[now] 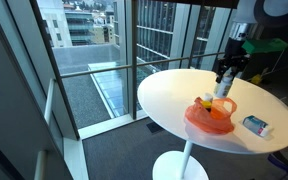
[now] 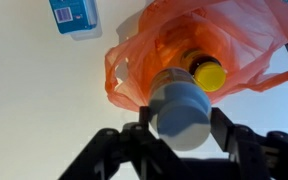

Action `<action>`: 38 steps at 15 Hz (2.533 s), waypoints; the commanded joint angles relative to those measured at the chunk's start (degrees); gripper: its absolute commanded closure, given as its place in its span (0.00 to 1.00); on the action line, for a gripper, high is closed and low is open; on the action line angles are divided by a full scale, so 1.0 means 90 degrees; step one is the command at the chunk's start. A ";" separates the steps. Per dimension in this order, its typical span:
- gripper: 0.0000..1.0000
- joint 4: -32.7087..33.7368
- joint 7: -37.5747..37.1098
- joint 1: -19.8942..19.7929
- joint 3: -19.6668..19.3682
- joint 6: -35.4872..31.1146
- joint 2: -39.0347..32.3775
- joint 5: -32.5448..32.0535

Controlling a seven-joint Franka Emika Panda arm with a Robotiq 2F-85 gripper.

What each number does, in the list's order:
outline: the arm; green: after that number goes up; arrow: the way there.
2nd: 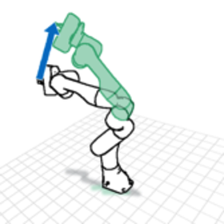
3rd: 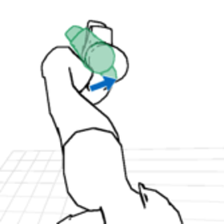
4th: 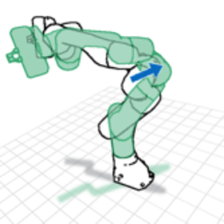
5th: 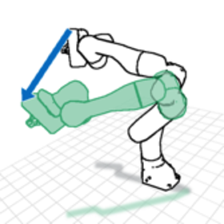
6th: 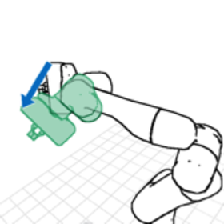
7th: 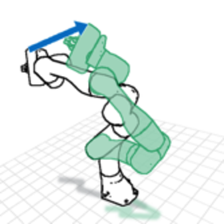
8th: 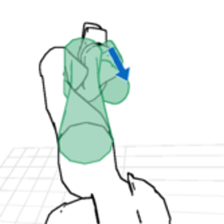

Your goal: Pick up the white bottle on the table and put it in the plastic bag

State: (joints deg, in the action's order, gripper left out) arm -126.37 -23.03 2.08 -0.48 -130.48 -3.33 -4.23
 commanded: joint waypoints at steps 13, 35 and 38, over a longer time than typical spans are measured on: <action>0.63 -0.0145 0.0094 0.0056 0.0003 -0.0251 -0.0756 -0.0064; 0.00 -0.1007 0.0096 0.0106 -0.0274 -0.1722 -0.0820 -0.0214; 0.00 -0.0998 0.0168 0.0072 -0.0268 -0.1554 -0.0673 -0.0141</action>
State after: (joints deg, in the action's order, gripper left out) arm -134.62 -22.51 2.65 -2.35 -146.17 -12.01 -5.26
